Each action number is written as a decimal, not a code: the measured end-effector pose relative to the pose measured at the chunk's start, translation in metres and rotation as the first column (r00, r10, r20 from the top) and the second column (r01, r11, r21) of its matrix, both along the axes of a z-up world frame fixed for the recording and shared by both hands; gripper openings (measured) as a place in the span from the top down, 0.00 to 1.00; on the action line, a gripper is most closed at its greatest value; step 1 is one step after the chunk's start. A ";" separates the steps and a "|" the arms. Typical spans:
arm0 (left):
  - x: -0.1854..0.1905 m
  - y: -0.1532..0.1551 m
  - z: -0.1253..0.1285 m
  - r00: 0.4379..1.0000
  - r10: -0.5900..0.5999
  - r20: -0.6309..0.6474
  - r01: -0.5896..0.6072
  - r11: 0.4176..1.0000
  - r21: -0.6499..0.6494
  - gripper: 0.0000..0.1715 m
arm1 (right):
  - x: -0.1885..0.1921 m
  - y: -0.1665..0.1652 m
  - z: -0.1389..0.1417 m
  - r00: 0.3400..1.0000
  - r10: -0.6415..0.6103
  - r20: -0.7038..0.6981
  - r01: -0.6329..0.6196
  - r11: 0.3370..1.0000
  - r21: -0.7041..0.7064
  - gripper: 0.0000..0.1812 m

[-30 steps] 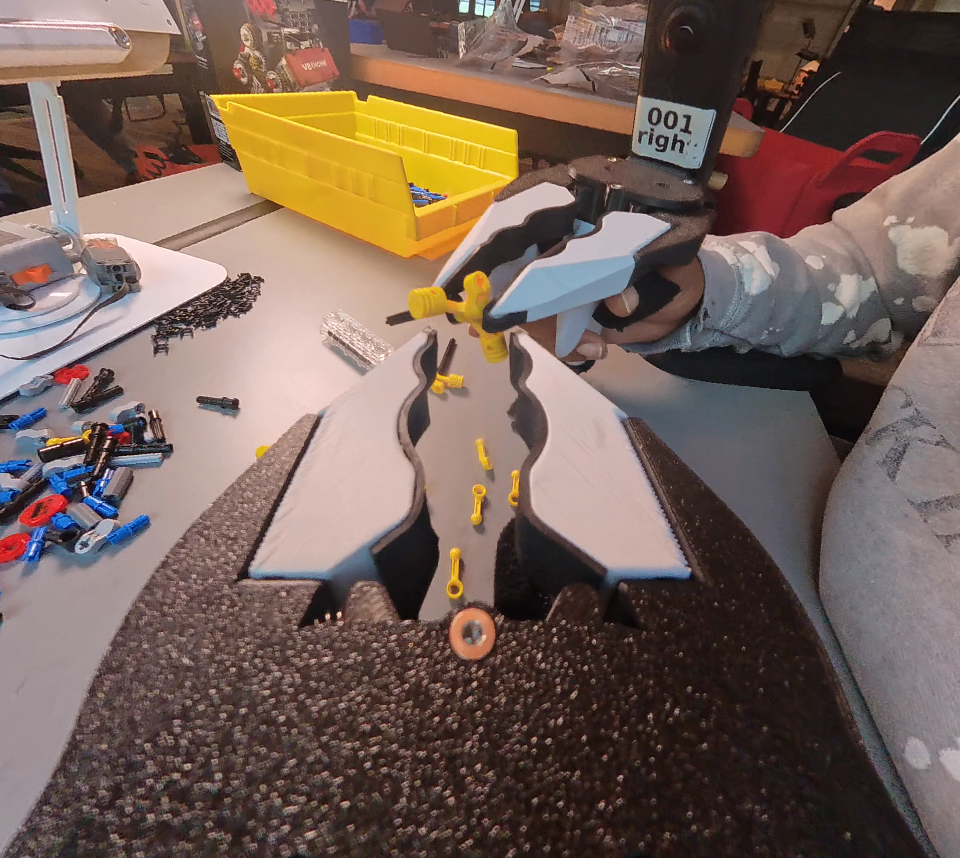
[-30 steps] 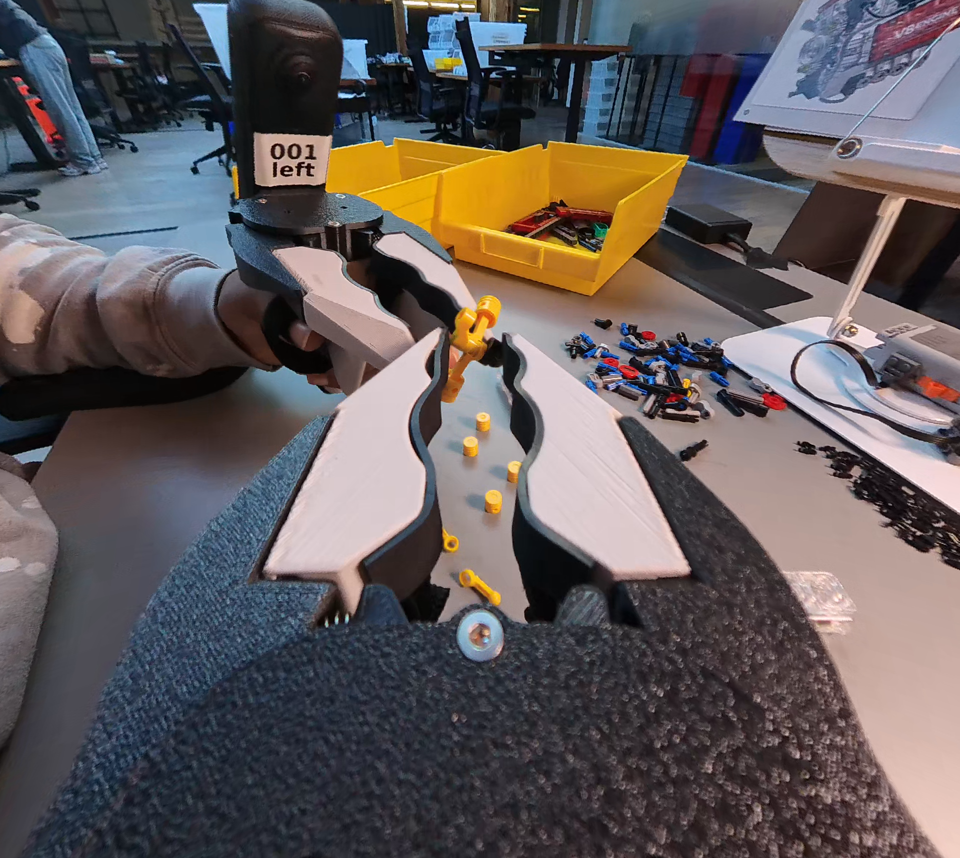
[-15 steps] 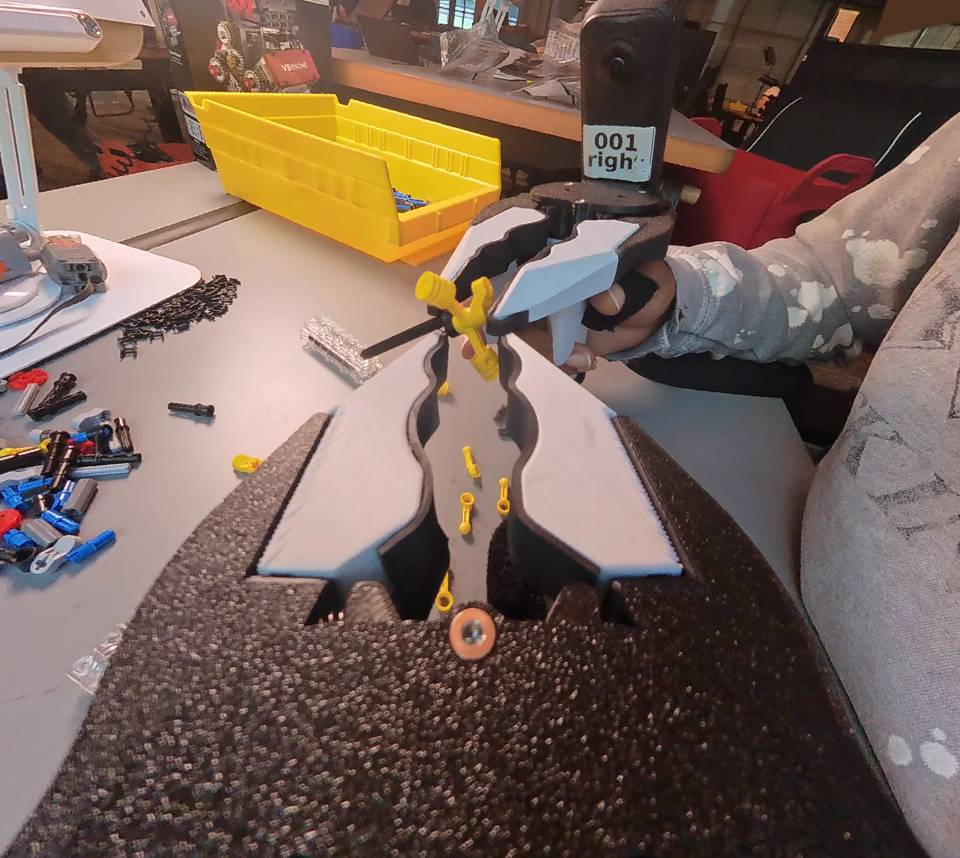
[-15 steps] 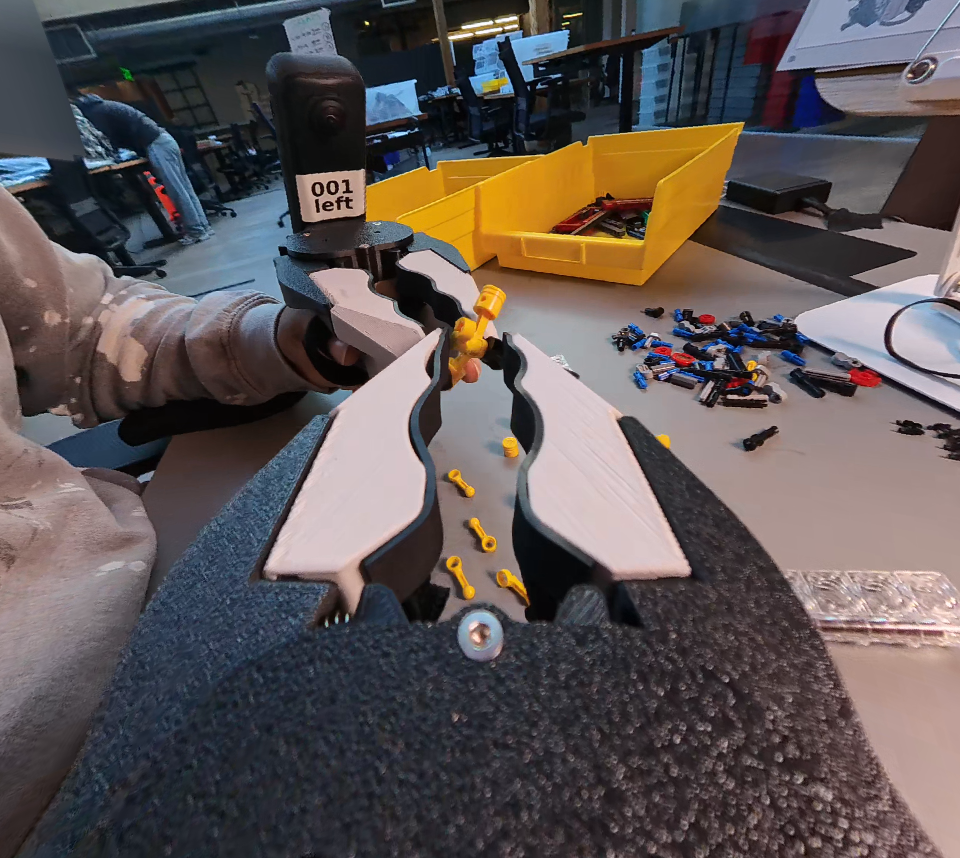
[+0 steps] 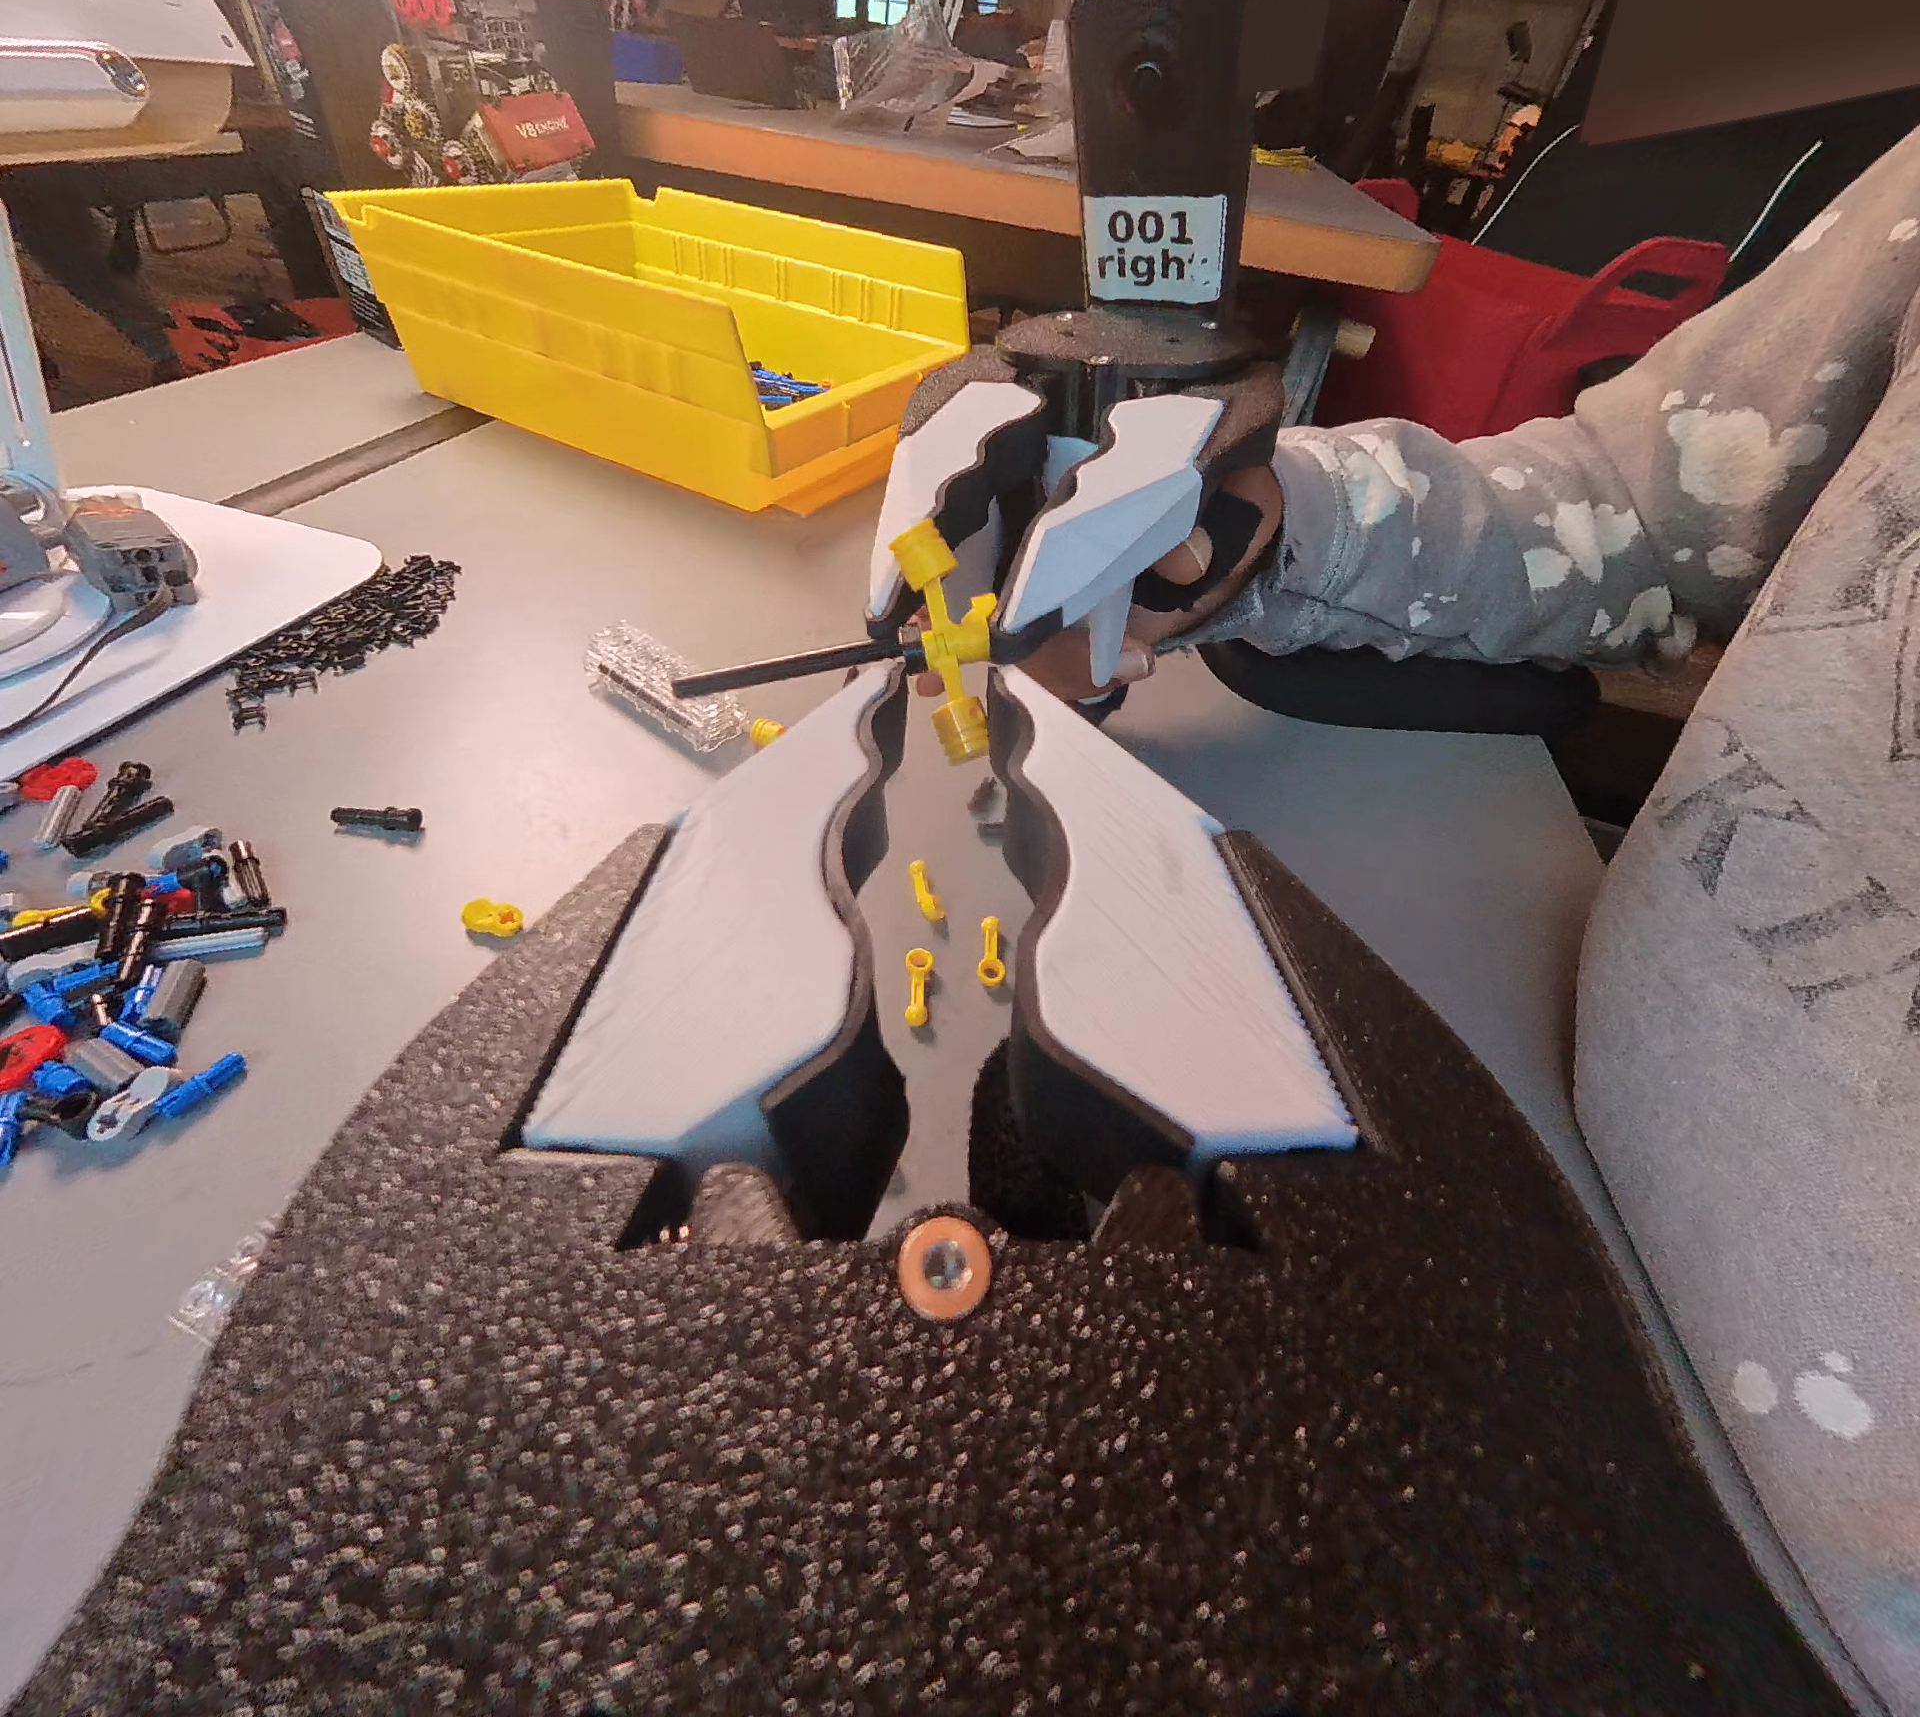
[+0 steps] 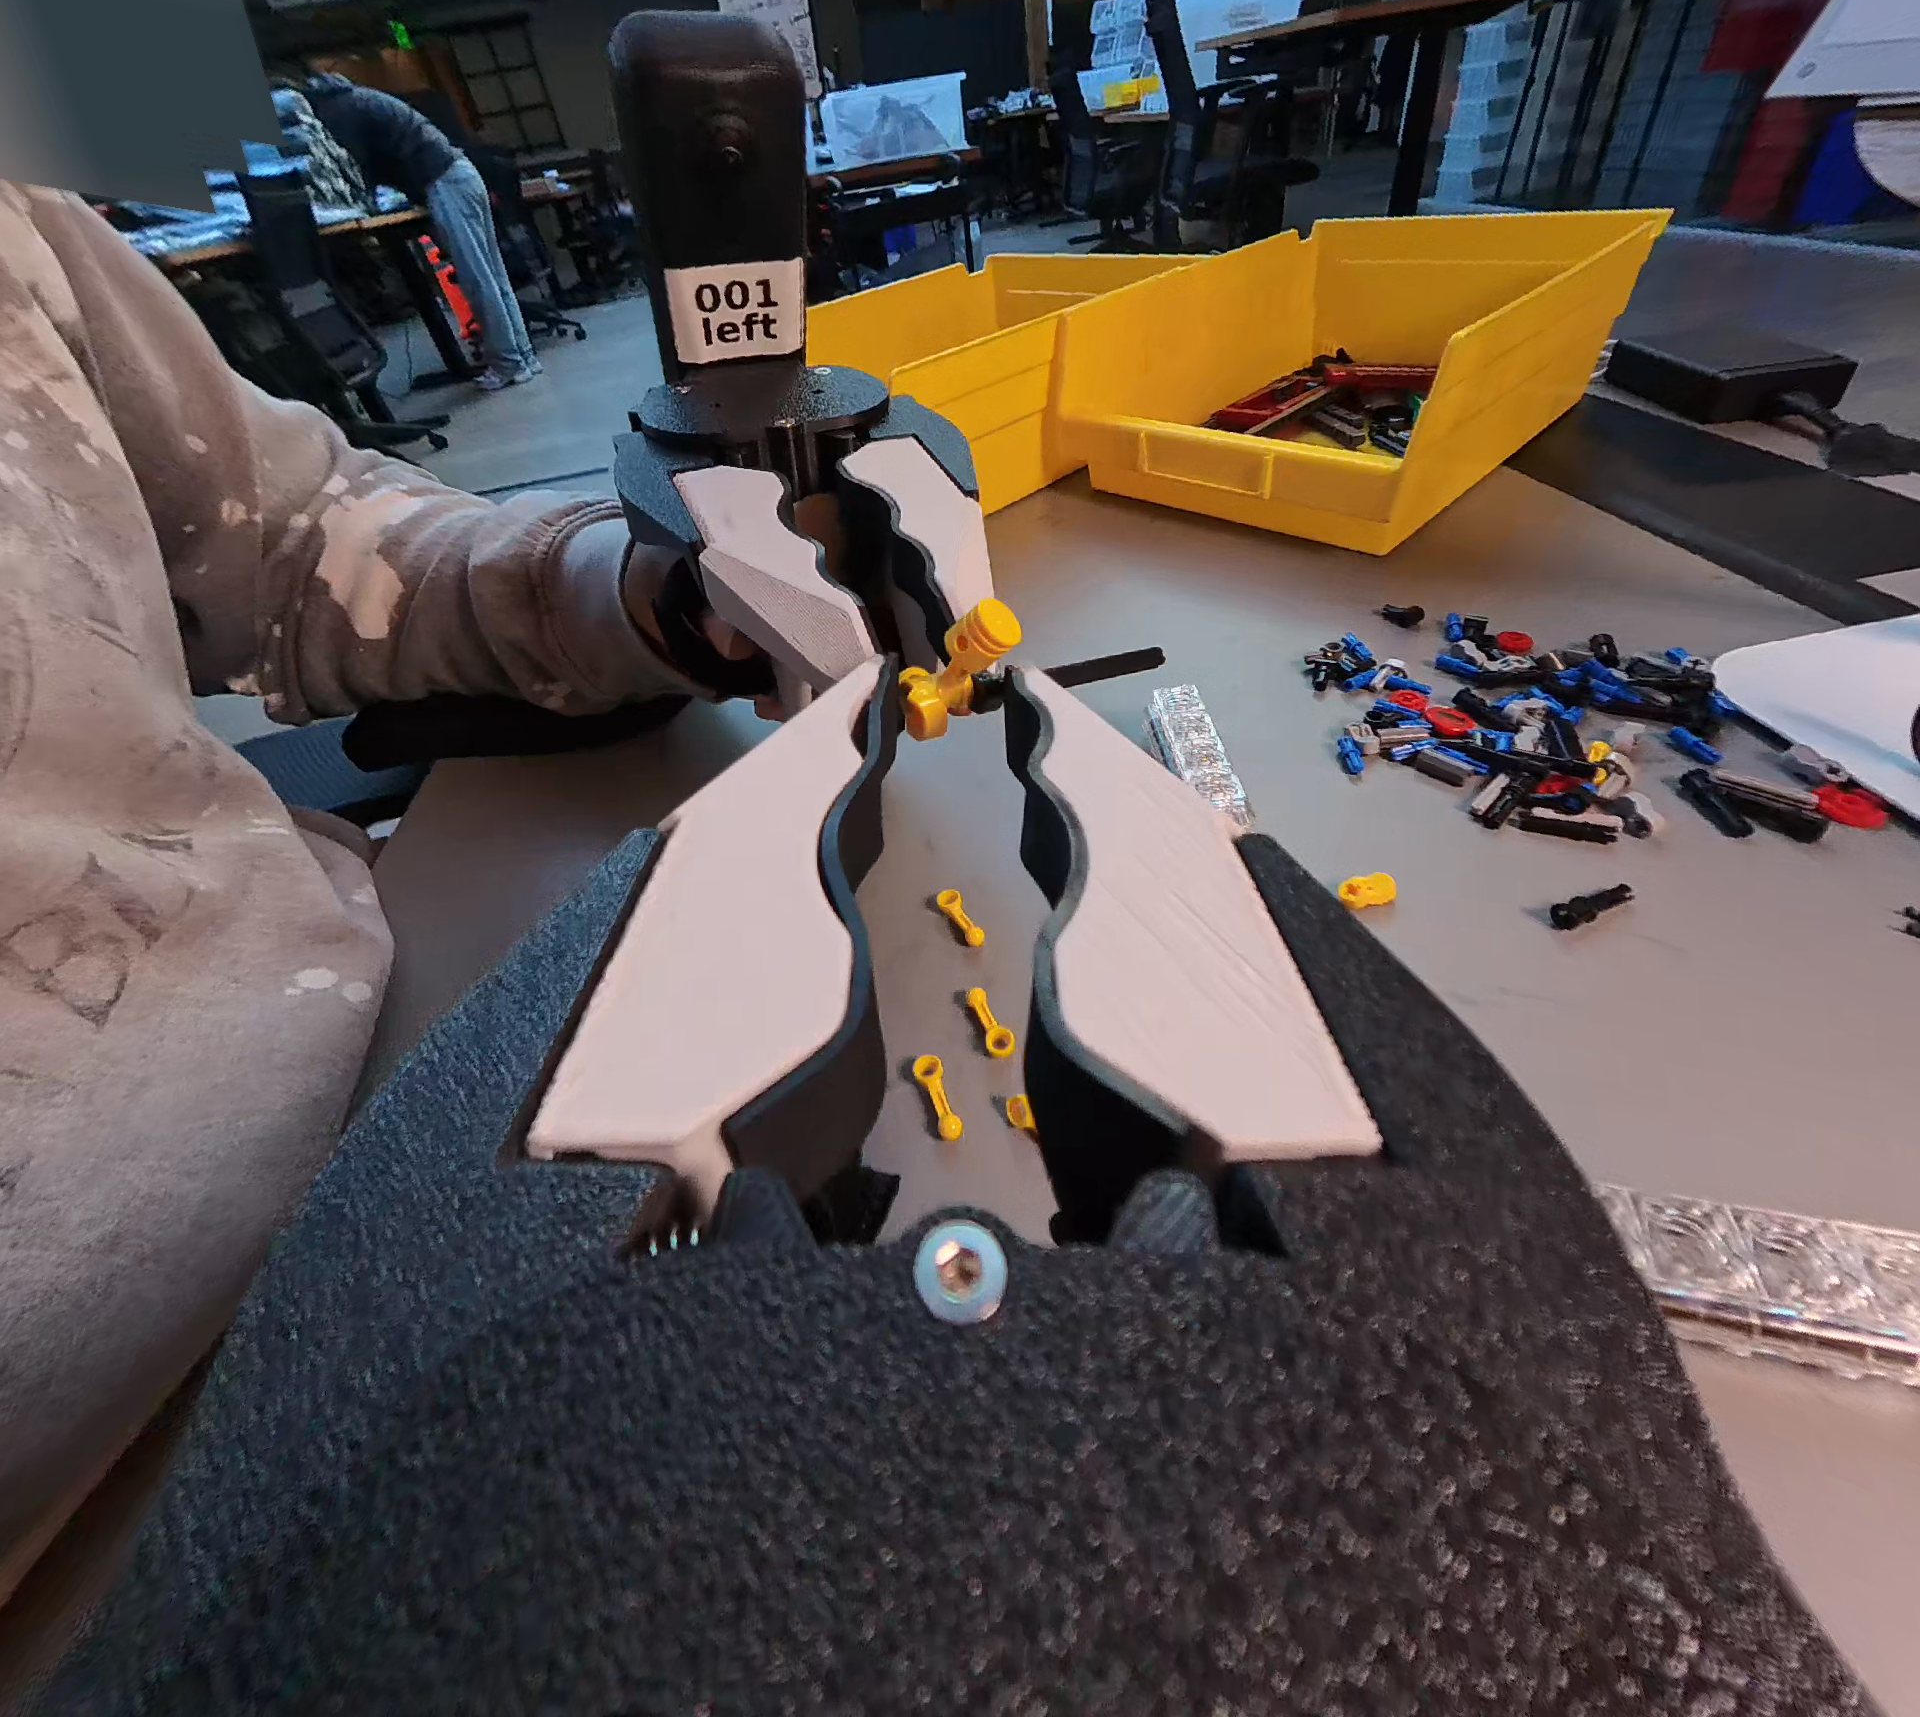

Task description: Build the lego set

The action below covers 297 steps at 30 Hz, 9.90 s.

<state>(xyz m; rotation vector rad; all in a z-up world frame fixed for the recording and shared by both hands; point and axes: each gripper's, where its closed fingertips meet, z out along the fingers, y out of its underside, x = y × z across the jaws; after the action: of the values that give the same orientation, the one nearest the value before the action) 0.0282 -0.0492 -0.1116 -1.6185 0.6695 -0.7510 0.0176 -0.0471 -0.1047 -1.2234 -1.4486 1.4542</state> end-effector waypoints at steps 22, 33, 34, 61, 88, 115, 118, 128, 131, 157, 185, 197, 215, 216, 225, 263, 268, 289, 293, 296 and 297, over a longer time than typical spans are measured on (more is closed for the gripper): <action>0.011 -0.021 0.016 0.846 -0.193 0.497 0.358 0.896 -0.261 0.92 | 0.012 -0.010 -0.001 0.998 0.039 -0.039 -0.021 0.924 0.382 0.97; -0.004 -0.009 0.009 0.950 -0.095 0.296 0.158 0.968 -0.197 0.90 | 0.008 0.001 -0.009 0.999 0.006 0.034 -0.013 0.977 0.211 0.98; -0.003 -0.008 0.003 0.965 -0.087 0.249 0.140 0.970 -0.201 0.90 | 0.008 0.000 -0.011 0.999 0.004 0.043 -0.014 0.974 0.226 0.98; 0.042 0.001 -0.082 0.848 -0.127 -0.514 0.086 0.991 -0.103 0.92 | 0.065 0.080 -0.023 0.950 -0.256 0.178 0.162 0.894 0.417 0.98; 0.062 0.016 -0.108 0.810 -0.195 -0.553 0.061 0.966 -0.252 0.88 | 0.072 0.081 -0.060 0.913 -0.247 0.326 0.072 0.882 0.466 0.98; 0.068 0.015 -0.106 0.786 -0.255 -0.564 0.121 0.957 -0.264 0.93 | 0.079 0.083 -0.071 0.898 -0.222 0.380 0.044 0.904 0.425 0.98; 0.071 0.014 -0.108 0.766 -0.281 -0.578 0.141 0.951 -0.275 0.97 | 0.082 0.080 -0.076 0.888 -0.203 0.412 0.011 0.906 0.423 0.98; 0.037 0.022 -0.080 0.826 -0.164 -0.539 0.070 0.979 -0.191 0.98 | 0.070 0.064 -0.093 0.862 -0.189 0.470 -0.041 0.899 0.436 0.98; 0.005 0.031 -0.070 0.858 -0.062 -0.509 -0.025 0.986 -0.163 0.98 | 0.072 0.065 -0.105 0.831 -0.206 0.518 -0.062 0.889 0.453 0.98; 0.024 0.008 -0.027 0.965 -0.175 -0.197 0.175 0.984 -0.016 0.98 | 0.041 0.015 -0.032 0.992 -0.001 0.130 -0.047 0.929 0.367 0.90; 0.035 -0.001 -0.029 0.954 -0.210 -0.215 0.219 0.976 0.019 0.98 | 0.038 -0.003 -0.028 0.992 0.085 0.098 -0.110 0.950 0.291 0.98; 0.000 0.032 -0.027 0.984 0.022 -0.176 -0.025 1.000 -0.014 0.81 | 0.179 0.271 0.015 0.552 -0.830 0.074 0.665 0.492 0.561 0.97; -0.014 0.037 -0.038 0.979 0.059 -0.196 -0.073 0.995 -0.067 0.81 | 0.137 0.123 -0.056 0.844 -0.321 0.429 0.143 0.906 0.398 0.85; -0.014 0.036 -0.038 0.978 0.060 -0.201 -0.075 0.995 -0.069 0.81 | 0.133 0.104 -0.065 0.844 -0.267 0.465 0.092 0.926 0.366 0.86; -0.024 0.024 -0.043 0.965 0.084 -0.248 -0.106 0.991 -0.078 0.81 | 0.091 0.032 -0.105 0.813 -0.143 0.564 -0.031 0.957 0.288 0.89; -0.082 0.048 -0.037 0.907 0.376 -0.189 -0.399 0.911 -0.100 0.71 | 0.199 0.340 0.032 0.279 -0.958 0.065 0.787 0.267 0.557 0.81; -0.086 0.050 -0.039 0.901 0.394 -0.184 -0.416 0.904 -0.101 0.71 | 0.162 0.286 0.047 0.466 -0.884 -0.020 0.762 0.390 0.517 0.82; -0.169 0.075 -0.070 0.728 0.585 -0.358 -0.662 0.737 -0.140 0.72 | 0.060 0.145 -0.012 0.835 -0.549 0.033 0.532 0.823 0.199 0.81; -0.187 0.085 -0.082 0.699 0.567 -0.435 -0.679 0.718 -0.155 0.72 | 0.063 0.148 -0.013 0.836 -0.547 0.032 0.535 0.827 0.173 0.81; -0.193 0.095 -0.093 0.703 0.524 -0.481 -0.665 0.723 -0.186 0.74 | 0.063 0.148 -0.013 0.842 -0.539 0.033 0.529 0.835 0.156 0.82; -0.194 0.098 -0.096 0.708 0.503 -0.496 -0.657 0.727 -0.201 0.76 | 0.064 0.148 -0.012 0.842 -0.538 0.032 0.528 0.836 0.151 0.82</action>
<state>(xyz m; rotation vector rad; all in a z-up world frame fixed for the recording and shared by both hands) -0.1659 0.0493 -0.2081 -2.2167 0.2461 -0.0340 0.0813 0.1011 -0.1170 -1.4588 -1.1008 0.9193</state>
